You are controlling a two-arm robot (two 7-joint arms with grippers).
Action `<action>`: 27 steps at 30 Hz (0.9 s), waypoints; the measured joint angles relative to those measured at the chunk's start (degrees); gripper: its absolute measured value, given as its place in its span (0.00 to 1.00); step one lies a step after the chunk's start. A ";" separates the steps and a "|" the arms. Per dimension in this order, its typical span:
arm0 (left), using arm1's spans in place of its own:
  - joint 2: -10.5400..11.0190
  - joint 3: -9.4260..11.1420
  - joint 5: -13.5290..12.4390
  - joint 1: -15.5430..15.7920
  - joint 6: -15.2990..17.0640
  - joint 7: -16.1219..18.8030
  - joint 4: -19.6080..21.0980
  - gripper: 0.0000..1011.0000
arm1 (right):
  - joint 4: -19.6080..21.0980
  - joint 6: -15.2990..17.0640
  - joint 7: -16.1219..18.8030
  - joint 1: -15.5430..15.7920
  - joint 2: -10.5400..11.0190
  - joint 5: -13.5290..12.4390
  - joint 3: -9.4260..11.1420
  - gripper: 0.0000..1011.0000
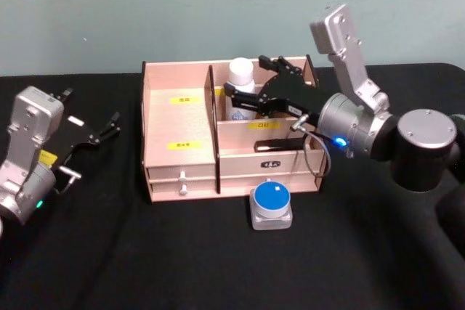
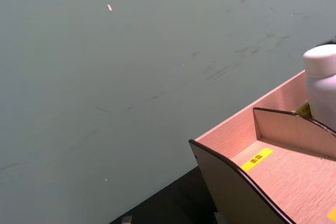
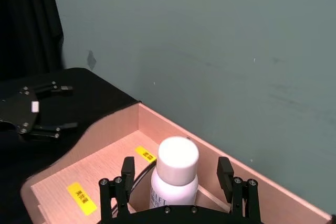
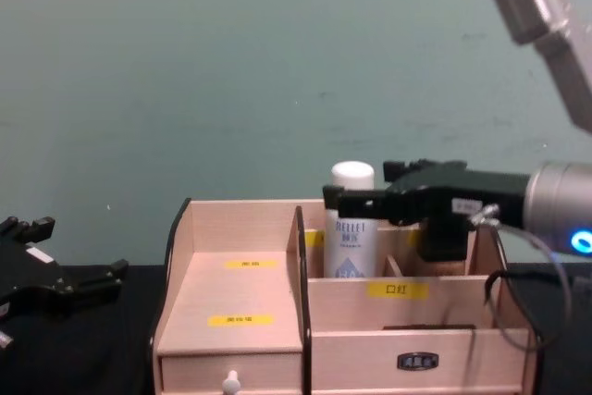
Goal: Pick up the facial cleanser and watermelon frost from the table and place them into the tiered storage box.
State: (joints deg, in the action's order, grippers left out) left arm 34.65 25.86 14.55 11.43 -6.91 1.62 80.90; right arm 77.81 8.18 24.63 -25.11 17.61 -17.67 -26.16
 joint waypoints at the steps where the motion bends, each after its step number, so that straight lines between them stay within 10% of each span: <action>1: 0.00 0.00 0.00 0.00 0.00 0.00 0.00 1.00 | 2.10 0.89 -0.06 0.58 0.78 -0.13 0.29 0.99; 10: 0.00 0.00 0.00 0.00 0.00 0.00 0.00 1.00 | 16.47 7.39 -0.48 7.11 6.79 -3.19 2.78 0.99; 18: 0.00 0.00 0.00 0.00 0.00 0.00 0.00 1.00 | 31.10 14.08 -4.77 18.85 13.28 -6.56 6.38 0.99; 27: 0.00 0.00 0.00 0.00 0.00 0.00 0.00 1.00 | 40.36 19.43 -12.43 31.47 14.53 -7.17 8.53 0.99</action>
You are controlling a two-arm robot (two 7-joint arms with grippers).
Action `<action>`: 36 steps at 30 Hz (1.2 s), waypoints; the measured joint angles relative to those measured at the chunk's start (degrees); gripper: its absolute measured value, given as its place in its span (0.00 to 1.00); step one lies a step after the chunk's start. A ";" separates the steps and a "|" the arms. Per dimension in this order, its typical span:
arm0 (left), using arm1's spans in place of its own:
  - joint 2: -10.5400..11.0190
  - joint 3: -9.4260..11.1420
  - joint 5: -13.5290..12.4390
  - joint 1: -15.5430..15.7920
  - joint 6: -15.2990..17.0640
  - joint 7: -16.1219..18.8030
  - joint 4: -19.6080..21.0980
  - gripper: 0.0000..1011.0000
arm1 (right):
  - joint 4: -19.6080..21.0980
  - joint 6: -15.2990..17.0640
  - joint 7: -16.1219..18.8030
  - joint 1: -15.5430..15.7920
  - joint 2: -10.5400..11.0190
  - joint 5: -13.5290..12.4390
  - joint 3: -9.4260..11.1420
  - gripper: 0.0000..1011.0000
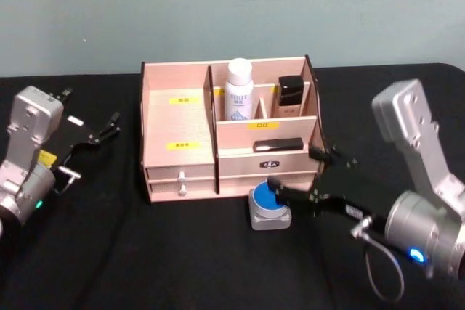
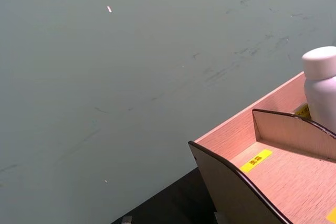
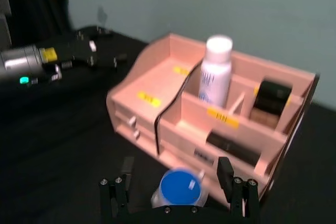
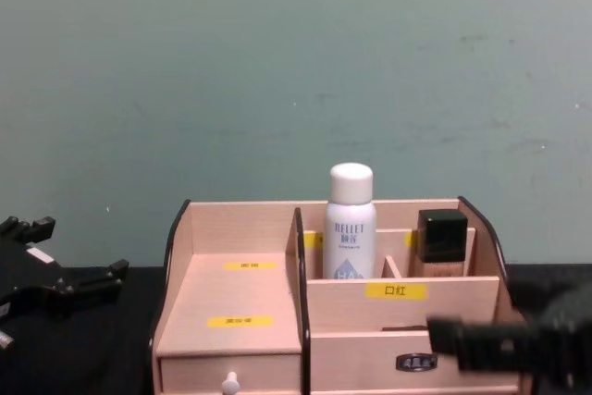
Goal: Pick up the facial cleanser and watermelon frost from the table and place them into the tiered storage box.
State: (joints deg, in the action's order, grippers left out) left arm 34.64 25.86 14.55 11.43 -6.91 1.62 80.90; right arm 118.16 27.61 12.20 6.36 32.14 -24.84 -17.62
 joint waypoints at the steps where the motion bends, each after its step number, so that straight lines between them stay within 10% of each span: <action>1: 0.00 0.00 0.00 0.00 0.00 0.00 0.00 1.00 | 0.29 0.40 -0.44 0.61 -0.11 0.22 -0.05 0.99; 14: 0.00 0.00 0.00 0.00 0.00 0.00 0.00 1.00 | -0.73 6.37 -6.15 4.22 -3.94 4.53 -2.25 0.99; 36: 0.00 0.00 0.00 0.00 0.00 0.00 0.00 1.00 | -8.30 7.33 -5.78 -0.85 -9.22 9.57 -4.52 0.99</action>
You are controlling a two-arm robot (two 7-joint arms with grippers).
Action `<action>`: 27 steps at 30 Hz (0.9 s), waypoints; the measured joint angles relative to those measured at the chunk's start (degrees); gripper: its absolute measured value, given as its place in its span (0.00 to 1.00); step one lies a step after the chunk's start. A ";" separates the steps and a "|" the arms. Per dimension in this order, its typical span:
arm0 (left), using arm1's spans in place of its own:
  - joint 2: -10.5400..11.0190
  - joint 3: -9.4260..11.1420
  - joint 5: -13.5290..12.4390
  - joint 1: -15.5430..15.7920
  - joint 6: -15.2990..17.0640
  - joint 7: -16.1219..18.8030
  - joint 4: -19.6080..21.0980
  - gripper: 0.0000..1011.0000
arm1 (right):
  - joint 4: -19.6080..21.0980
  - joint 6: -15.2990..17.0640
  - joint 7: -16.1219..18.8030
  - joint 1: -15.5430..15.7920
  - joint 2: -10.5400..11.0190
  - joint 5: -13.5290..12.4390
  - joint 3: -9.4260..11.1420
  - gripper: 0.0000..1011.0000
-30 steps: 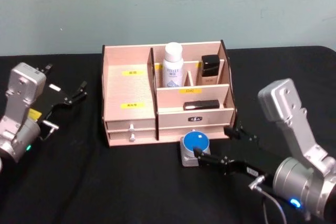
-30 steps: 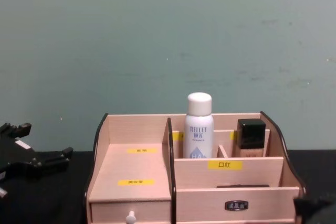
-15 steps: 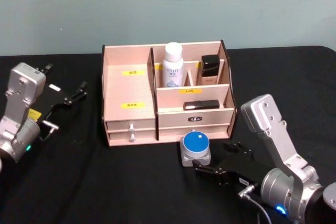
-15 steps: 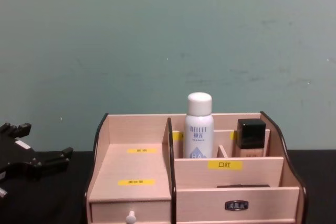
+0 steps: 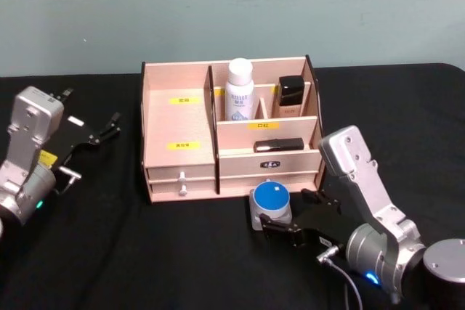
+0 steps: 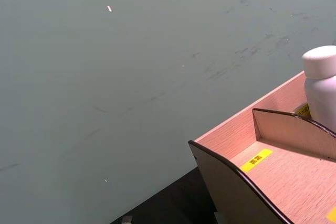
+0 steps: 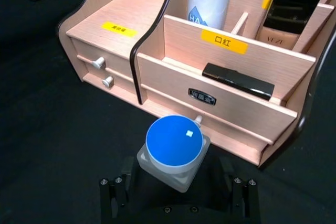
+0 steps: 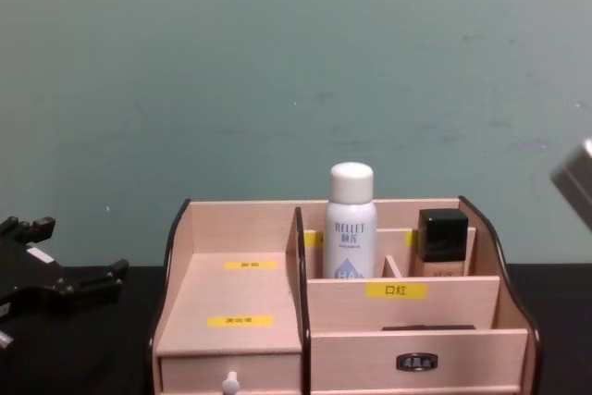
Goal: Pick up the facial cleanser and watermelon frost from the table and place them into the tiered storage box.
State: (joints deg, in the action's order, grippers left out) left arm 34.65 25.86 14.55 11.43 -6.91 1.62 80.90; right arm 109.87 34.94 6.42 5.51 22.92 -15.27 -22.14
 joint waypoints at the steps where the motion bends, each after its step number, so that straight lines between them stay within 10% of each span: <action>1: 0.00 0.00 0.00 0.00 0.00 0.00 0.00 1.00 | -0.17 -0.03 0.04 -0.14 -0.13 0.11 -0.05 0.99; 27: 0.00 0.00 0.00 0.00 0.00 0.00 0.00 1.00 | -4.34 -1.23 1.97 -3.15 -3.98 4.84 -1.09 0.99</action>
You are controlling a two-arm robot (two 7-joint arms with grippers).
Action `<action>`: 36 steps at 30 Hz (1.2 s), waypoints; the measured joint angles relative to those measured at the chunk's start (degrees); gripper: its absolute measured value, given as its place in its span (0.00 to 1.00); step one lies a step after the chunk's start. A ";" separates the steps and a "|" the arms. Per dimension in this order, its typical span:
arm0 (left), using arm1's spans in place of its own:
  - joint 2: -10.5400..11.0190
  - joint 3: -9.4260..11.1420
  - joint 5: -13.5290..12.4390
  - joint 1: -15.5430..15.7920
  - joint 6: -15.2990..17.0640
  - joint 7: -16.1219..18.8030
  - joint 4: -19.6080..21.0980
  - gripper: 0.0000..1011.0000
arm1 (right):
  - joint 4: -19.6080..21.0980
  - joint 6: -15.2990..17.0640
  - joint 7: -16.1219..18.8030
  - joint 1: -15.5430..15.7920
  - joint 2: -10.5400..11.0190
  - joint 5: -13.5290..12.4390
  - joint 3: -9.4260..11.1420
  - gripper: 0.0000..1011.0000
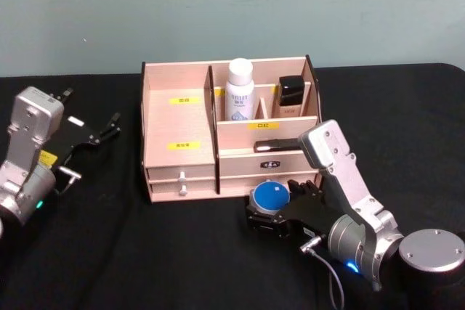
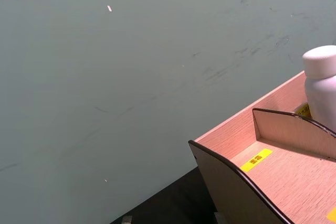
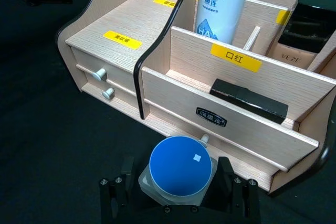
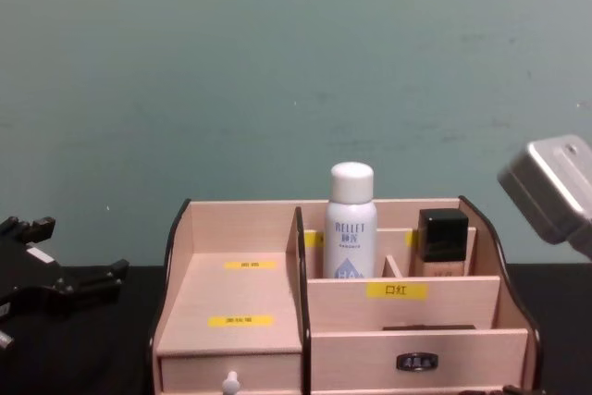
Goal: Pick up the facial cleanser and watermelon frost from the table and place them into the tiered storage box.
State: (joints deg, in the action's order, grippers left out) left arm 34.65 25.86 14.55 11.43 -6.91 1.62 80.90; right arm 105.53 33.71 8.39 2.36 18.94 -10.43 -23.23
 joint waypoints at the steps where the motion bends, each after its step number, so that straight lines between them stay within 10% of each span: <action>1: 0.00 0.00 0.00 0.00 0.00 0.00 0.00 1.00 | -0.09 -0.05 0.17 -0.01 -0.12 0.20 0.05 0.99; 17: 0.00 0.00 0.00 0.00 0.00 0.00 0.00 1.00 | -0.21 -0.06 0.39 0.00 -0.24 0.54 0.16 0.98; 28: 0.00 0.00 0.00 0.00 0.00 0.00 0.00 1.00 | -0.13 -0.04 0.33 0.01 -0.20 0.42 0.15 0.71; 36: 0.00 0.00 0.00 0.00 0.00 0.00 0.00 1.00 | -0.11 -0.04 0.30 0.01 -0.17 0.36 0.16 0.70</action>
State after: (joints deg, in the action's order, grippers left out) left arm 34.65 25.86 14.55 11.43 -6.91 1.62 80.90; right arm 105.42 33.68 8.69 2.37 18.77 -10.07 -23.08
